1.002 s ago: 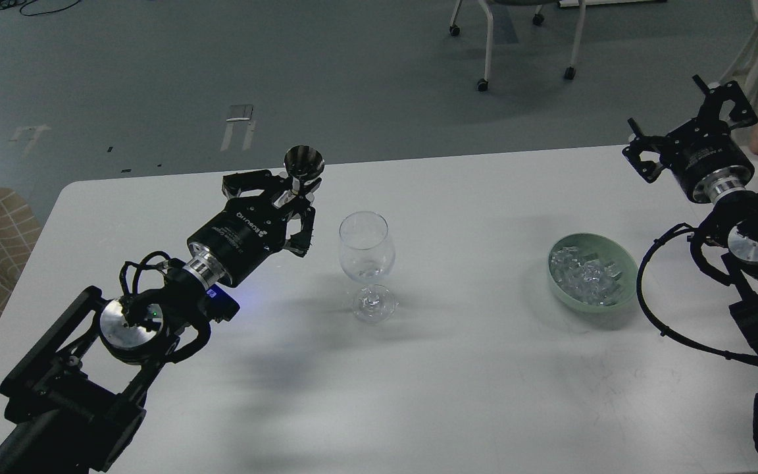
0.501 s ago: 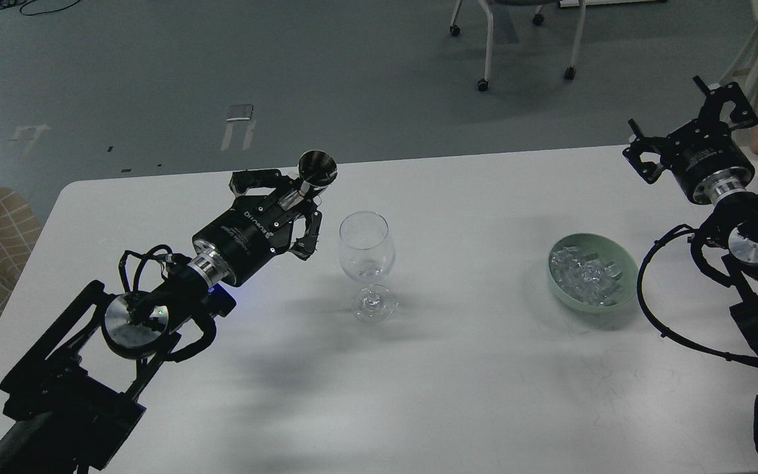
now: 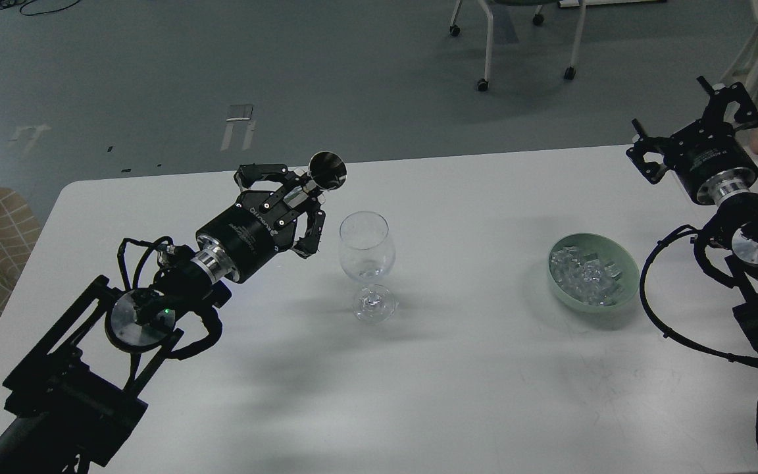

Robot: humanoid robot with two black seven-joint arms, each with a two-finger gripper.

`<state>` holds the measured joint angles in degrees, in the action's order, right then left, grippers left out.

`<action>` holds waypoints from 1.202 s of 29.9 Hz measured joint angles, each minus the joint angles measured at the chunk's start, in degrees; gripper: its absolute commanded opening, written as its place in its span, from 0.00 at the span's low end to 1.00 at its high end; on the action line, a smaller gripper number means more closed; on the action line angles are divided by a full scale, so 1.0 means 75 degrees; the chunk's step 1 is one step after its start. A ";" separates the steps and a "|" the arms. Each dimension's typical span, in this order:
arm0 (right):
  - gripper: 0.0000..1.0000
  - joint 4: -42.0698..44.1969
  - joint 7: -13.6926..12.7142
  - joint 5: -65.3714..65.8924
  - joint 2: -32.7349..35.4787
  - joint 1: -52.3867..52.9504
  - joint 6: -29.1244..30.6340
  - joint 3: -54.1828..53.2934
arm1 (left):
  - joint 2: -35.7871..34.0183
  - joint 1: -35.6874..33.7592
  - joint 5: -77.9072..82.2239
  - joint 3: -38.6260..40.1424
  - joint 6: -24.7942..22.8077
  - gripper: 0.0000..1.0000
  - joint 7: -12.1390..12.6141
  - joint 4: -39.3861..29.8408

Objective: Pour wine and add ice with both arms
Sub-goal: 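Tilt the jigger with the left gripper to pour into the glass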

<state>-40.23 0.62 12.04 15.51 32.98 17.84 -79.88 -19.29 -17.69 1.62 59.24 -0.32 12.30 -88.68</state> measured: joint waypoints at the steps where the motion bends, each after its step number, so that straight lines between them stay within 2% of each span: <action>1: 1.00 -0.0001 0.0000 0.0000 0.0002 -0.0001 0.0000 -0.0001 | 0.0003 0.0001 0.0017 0.0000 0.0000 0.12 0.0010 -0.0040; 36: 1.00 -0.0038 0.0011 0.0000 -0.0039 -0.0015 0.0001 -0.0013 | -0.0101 -0.0182 0.1951 -0.0376 -0.0089 0.13 0.0247 -0.0154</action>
<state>-40.52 0.70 12.04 15.22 32.87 17.84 -79.98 -20.05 -19.05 16.25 56.42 -0.99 14.16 -89.83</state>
